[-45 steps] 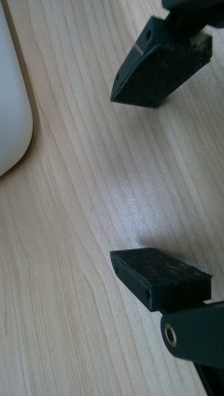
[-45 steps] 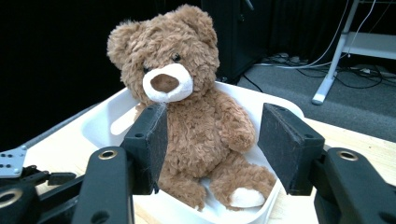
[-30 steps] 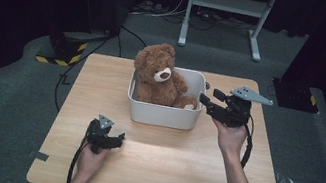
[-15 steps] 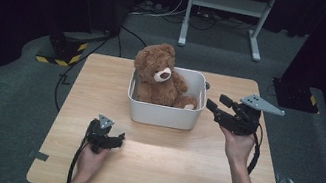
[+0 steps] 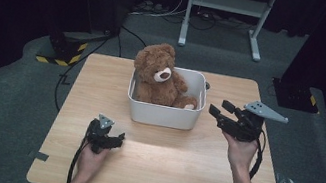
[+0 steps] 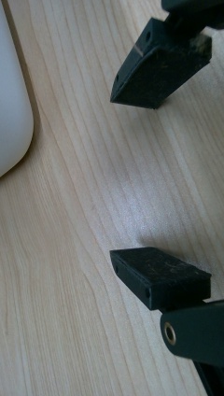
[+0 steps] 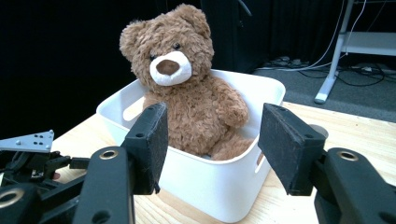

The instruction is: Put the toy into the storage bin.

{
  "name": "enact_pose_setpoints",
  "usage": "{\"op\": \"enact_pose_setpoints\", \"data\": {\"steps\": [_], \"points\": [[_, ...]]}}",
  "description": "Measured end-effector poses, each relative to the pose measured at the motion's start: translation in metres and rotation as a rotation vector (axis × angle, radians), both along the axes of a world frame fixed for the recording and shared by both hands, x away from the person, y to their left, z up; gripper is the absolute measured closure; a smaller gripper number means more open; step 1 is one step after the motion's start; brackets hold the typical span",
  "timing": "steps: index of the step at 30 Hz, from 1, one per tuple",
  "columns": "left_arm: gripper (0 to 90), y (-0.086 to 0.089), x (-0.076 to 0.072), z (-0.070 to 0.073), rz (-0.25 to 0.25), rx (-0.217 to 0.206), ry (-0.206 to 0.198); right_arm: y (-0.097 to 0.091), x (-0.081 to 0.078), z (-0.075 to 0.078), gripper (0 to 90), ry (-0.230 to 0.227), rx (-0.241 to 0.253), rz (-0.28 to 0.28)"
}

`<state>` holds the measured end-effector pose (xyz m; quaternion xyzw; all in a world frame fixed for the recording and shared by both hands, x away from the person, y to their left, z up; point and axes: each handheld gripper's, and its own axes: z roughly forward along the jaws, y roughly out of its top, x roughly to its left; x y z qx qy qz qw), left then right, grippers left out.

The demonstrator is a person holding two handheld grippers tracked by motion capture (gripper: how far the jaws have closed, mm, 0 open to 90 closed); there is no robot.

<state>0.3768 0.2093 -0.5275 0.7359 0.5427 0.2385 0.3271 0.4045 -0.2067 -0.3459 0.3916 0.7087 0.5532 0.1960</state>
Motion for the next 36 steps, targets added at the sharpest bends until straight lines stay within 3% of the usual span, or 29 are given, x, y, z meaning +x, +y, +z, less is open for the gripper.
{"op": "enact_pose_setpoints", "data": {"steps": [13, 36], "points": [[20.6, 0.000, 0.000, 0.000, -0.001, 0.000, 0.000, -0.007, -0.009, -0.006, 42.1, 0.005, 0.024, -0.003], [20.6, 0.000, 0.000, 0.000, -0.002, 0.001, 0.000, -0.021, -0.013, -0.032, 42.1, 0.037, 0.056, -0.023]]}}
